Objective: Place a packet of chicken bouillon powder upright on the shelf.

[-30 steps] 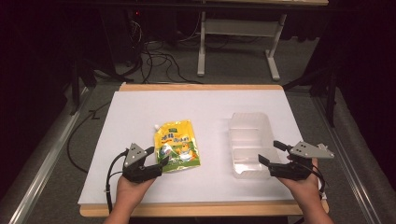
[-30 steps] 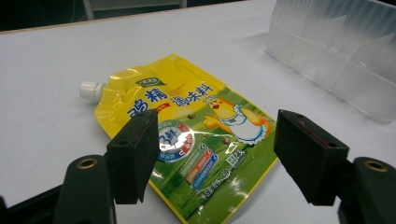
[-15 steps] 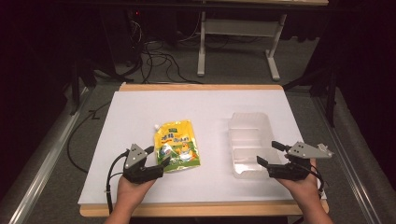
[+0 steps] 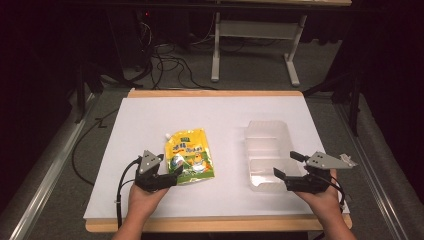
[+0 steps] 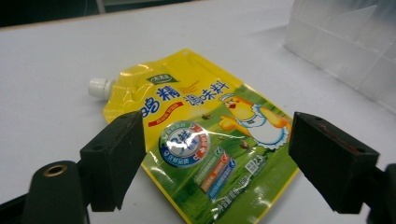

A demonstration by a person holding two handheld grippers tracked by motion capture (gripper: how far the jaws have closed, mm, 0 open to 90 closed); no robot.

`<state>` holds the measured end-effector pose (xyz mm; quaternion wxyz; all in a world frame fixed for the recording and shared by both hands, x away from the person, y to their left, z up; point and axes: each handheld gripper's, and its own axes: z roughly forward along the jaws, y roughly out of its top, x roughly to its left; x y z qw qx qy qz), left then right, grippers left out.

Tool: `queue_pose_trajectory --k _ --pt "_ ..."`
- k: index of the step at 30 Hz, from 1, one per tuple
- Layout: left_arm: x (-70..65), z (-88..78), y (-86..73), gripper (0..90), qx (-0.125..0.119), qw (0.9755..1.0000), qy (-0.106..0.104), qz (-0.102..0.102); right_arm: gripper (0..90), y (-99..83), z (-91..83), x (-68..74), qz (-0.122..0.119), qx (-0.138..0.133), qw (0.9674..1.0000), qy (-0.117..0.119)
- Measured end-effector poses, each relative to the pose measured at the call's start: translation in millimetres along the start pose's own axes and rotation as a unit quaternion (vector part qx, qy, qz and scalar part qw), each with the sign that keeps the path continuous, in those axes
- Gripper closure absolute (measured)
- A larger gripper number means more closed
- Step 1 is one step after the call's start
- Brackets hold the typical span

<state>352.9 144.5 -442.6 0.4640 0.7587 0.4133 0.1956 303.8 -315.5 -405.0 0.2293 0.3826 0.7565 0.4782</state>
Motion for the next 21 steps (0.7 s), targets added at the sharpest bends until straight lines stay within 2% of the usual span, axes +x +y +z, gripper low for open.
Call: queue_pose_trajectory --k 5,13,21 --pt "6.7 11.6 2.0 25.1 0.007 0.9999 -0.001 -0.015 14.7 -0.4 0.7 0.3 0.002 0.003 1.0000 0.000" --pt "15.9 19.1 3.3 25.9 0.016 0.9997 0.001 -0.019 14.9 -0.7 1.2 -0.2 -0.002 0.004 1.0000 0.001" --pt "33.2 32.8 5.8 27.8 0.021 0.9990 0.007 -0.040 15.0 -1.3 2.5 1.8 -0.002 0.009 1.0000 0.002"
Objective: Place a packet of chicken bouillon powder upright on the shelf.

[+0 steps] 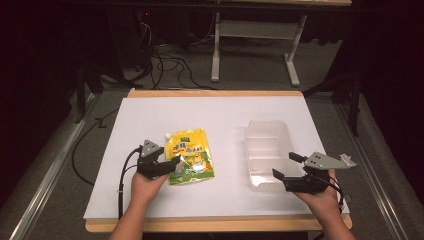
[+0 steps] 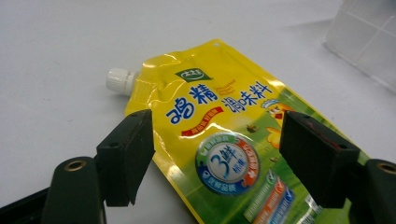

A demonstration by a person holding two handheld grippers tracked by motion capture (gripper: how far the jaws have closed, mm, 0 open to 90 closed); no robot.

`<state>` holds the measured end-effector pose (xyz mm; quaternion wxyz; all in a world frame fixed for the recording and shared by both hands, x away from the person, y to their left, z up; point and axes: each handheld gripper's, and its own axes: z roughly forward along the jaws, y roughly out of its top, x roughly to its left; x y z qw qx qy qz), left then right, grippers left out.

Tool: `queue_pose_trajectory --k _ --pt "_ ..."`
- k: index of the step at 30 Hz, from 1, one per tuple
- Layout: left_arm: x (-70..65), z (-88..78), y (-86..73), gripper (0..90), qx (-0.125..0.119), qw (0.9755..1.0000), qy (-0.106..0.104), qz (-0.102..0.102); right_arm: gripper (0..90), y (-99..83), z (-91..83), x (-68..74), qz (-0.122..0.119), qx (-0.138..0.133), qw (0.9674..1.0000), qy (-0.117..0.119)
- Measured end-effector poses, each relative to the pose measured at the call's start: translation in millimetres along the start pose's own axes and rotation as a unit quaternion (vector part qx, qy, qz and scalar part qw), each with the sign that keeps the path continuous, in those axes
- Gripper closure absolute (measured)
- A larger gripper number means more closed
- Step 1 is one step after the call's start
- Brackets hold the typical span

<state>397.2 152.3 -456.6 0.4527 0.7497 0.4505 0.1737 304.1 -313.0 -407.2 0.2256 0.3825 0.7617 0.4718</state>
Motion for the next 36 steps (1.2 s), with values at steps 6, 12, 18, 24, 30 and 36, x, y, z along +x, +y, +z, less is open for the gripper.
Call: queue_pose_trajectory --k 6,12,18,24,30,36 --pt "18.5 15.3 1.9 28.9 0.015 0.9995 0.004 -0.029 15.2 -1.2 2.4 1.0 0.002 0.004 1.0000 0.001" --pt "30.2 33.5 9.0 32.2 0.031 0.9980 -0.006 -0.054 15.4 -1.9 3.6 2.8 0.003 0.006 1.0000 0.002" --pt "44.8 43.5 12.0 35.0 0.021 0.9944 -0.010 -0.103 15.5 -2.6 5.8 5.4 0.005 0.008 0.9999 0.007" --pt "59.0 46.8 9.6 38.7 0.027 0.9892 -0.027 -0.142 15.6 -3.7 6.0 5.1 0.007 0.010 0.9999 0.009" --pt "63.8 49.7 7.9 43.6 0.041 0.9850 -0.049 -0.160 15.8 -4.1 6.5 6.1 0.005 0.010 0.9999 0.011" --pt "65.6 50.2 6.7 48.6 0.048 0.9820 -0.064 -0.171 16.0 -4.0 5.9 7.3 0.005 0.013 0.9999 0.010"
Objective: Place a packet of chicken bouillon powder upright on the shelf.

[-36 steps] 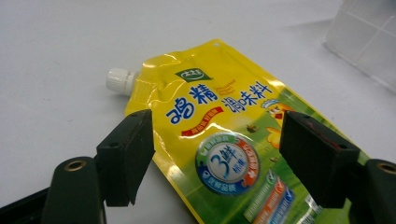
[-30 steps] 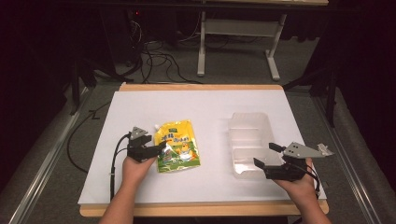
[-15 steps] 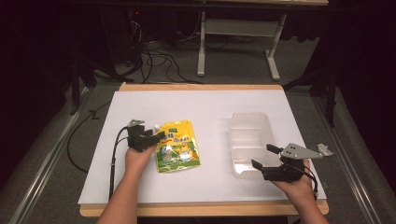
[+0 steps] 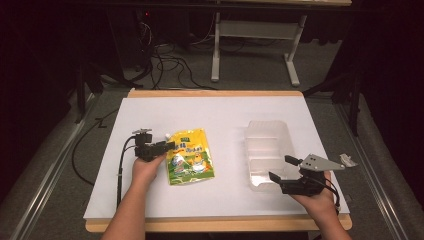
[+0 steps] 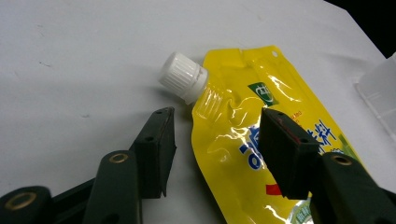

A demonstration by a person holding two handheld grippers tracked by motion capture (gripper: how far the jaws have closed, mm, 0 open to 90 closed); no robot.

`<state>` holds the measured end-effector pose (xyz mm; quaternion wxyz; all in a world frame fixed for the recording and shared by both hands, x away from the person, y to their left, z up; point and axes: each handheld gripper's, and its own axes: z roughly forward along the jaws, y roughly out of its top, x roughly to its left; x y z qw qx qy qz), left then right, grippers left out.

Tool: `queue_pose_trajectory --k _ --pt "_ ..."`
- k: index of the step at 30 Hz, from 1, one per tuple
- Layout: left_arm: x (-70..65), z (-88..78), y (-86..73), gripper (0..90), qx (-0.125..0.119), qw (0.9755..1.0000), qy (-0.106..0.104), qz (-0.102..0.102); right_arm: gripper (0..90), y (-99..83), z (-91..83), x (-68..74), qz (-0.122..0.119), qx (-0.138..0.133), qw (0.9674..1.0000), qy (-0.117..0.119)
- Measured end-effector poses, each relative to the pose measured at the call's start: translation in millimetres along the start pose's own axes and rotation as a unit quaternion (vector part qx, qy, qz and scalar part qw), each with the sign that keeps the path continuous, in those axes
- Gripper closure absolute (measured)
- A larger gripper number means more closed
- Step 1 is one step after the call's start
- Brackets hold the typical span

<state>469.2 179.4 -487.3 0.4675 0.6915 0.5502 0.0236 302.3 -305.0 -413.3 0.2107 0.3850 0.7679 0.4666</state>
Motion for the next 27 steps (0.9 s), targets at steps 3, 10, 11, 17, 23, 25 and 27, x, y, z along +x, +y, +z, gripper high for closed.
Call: queue_pose_trajectory --k 3,10,11,17,23,25,27 --pt "-1.0 0.9 -0.8 57.8 0.007 0.9999 -0.007 0.005 16.1 0.0 -0.2 -0.7 -0.001 -0.002 1.0000 0.000" --pt "-1.6 -0.4 -1.3 63.9 0.004 0.9999 -0.009 0.013 16.4 0.0 -0.2 -0.9 0.000 -0.002 1.0000 0.000" --pt "-2.4 -0.3 -1.5 65.6 0.002 0.9999 -0.007 0.013 16.4 -0.1 -0.2 -0.8 0.003 -0.001 1.0000 0.000" --pt "-5.0 -0.8 -2.3 73.8 0.000 0.9996 -0.008 0.027 16.7 -0.1 -0.7 -0.9 0.006 0.000 1.0000 0.000" --pt "-10.5 -0.8 -3.9 83.2 -0.004 0.9987 -0.004 0.050 16.8 0.5 -1.9 -1.4 0.004 -0.004 1.0000 -0.001" --pt "-13.0 -0.6 -4.5 87.9 -0.006 0.9982 -0.001 0.060 17.0 0.6 -2.5 -1.9 0.003 -0.006 1.0000 -0.001" --pt "-15.5 -0.4 -5.2 89.4 -0.009 0.9977 0.001 0.067 17.0 0.6 -2.6 -2.0 0.004 -0.007 1.0000 -0.002"
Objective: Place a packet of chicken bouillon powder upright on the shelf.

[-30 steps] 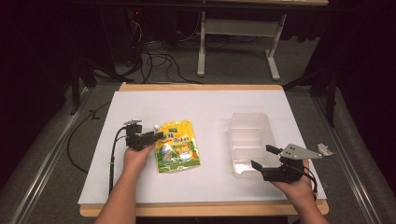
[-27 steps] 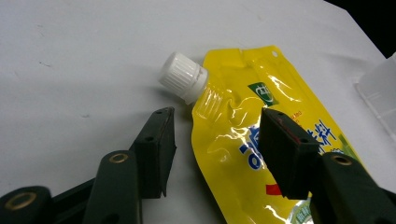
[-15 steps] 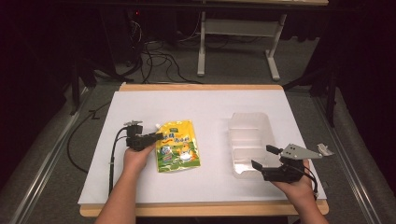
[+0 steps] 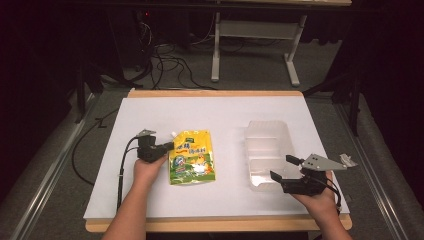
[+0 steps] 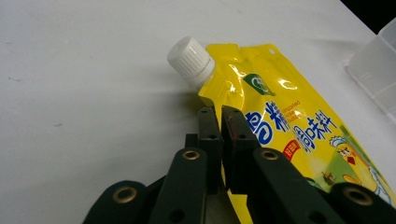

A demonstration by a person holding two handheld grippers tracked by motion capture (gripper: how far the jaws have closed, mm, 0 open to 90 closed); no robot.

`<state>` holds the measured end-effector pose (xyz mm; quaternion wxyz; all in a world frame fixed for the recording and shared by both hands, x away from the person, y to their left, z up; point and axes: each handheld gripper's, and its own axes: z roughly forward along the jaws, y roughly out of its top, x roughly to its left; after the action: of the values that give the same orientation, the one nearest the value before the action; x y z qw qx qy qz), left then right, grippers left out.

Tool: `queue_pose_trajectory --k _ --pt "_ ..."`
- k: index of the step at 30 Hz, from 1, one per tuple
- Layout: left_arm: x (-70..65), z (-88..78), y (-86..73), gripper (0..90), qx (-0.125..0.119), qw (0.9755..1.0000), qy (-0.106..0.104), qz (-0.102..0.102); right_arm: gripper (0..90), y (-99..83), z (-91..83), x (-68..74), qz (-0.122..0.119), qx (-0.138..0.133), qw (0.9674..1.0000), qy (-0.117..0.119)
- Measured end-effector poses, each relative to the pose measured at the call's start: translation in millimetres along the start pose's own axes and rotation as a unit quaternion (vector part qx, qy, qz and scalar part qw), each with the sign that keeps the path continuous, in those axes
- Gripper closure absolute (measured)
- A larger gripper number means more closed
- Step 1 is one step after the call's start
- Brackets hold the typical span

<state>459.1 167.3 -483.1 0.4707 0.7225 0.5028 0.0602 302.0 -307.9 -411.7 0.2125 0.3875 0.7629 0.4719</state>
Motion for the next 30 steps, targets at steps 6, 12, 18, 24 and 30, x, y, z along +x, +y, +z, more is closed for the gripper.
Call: queue_pose_trajectory --k 6,12,18,24,30 --pt "-8.9 -1.2 -0.3 90.0 -0.013 0.9995 0.016 0.026 17.4 0.3 -0.7 0.1 -0.002 -0.001 1.0000 0.001" --pt "-23.3 -11.3 0.7 90.0 -0.044 0.9976 0.026 0.048 17.8 0.7 -1.1 1.8 -0.001 -0.003 1.0000 0.002" --pt "-34.7 -26.6 -2.4 90.0 -0.077 0.9945 0.033 0.063 20.6 1.7 -2.0 3.5 -0.011 -0.009 0.9999 0.009" --pt "-45.1 -45.9 -7.1 90.0 -0.097 0.9914 0.039 0.079 20.8 3.4 -3.5 7.1 -0.015 -0.011 0.9998 0.011" --pt "-62.2 -61.8 -10.3 90.0 -0.122 0.9857 0.050 0.105 20.4 5.2 -4.8 9.9 -0.020 -0.016 0.9996 0.015"
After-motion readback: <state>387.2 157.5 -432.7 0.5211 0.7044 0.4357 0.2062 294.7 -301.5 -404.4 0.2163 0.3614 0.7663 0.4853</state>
